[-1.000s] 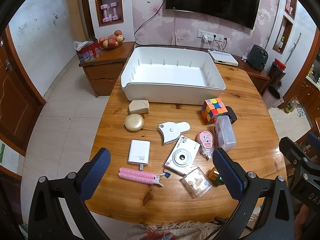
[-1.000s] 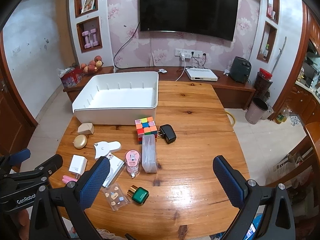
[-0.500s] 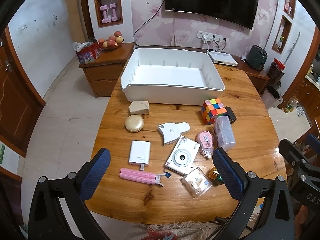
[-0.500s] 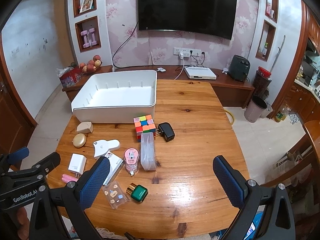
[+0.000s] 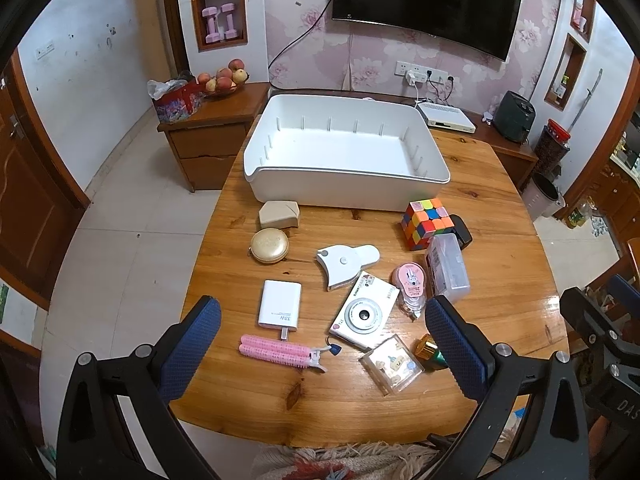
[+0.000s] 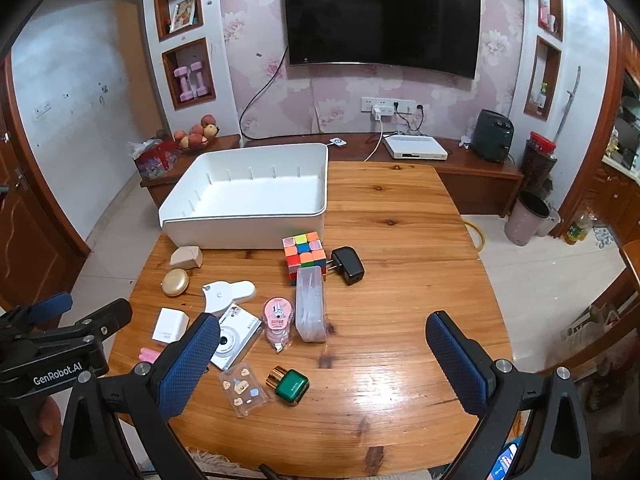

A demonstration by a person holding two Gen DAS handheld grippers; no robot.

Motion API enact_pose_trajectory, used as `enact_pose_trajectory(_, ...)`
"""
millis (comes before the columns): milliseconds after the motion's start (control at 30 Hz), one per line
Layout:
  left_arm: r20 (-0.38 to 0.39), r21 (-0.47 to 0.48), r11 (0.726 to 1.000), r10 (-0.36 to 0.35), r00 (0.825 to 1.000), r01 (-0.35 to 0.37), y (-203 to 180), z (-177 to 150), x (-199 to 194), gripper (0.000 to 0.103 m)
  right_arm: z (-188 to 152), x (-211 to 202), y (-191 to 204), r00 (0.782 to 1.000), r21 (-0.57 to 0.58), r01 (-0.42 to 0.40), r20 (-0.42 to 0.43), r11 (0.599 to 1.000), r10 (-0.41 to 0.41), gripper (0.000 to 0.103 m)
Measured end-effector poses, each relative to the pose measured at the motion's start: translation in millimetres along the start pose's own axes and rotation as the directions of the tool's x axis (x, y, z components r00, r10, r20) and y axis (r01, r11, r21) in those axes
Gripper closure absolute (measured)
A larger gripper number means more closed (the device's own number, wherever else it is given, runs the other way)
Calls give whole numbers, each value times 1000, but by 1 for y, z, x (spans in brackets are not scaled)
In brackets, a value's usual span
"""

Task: Organize rigid objects

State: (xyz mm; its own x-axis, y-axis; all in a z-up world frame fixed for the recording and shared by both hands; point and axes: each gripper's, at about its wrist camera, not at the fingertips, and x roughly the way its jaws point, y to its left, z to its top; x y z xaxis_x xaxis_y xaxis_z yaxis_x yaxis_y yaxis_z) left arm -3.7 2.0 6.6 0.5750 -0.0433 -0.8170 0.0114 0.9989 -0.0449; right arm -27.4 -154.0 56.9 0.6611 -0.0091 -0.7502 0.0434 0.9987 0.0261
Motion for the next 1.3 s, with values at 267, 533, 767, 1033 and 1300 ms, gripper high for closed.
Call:
enact_pose_trajectory(267, 2, 5, 1000, -1, 1000, 1, -1, 1, -1, 1, 0, 0, 0, 1000, -2, -5, 2, 1000, 5, 0)
enact_pose_trajectory(533, -7, 15, 1000, -2, 1000, 2, -5, 3, 1, 1, -1, 5, 0, 1000, -7, 7, -18, 1000, -7, 0)
enact_pose_trajectory(767, -11, 18, 1000, -2, 1000, 2, -6, 3, 1, 1, -1, 8, 0, 1000, -13, 9, -25, 1000, -9, 0)
enact_pose_trajectory(1033, -26, 19, 1000, -3, 1000, 4, -6, 0, 6, 1, 2, 15, 3, 999, -27, 7, -50, 1000, -8, 0)
enact_pose_trajectory(1300, -72, 18, 1000, -9, 997, 10, -6, -2, 16, 1, 1, 24, 4, 996, -24, 1, -94, 1000, -3, 0)
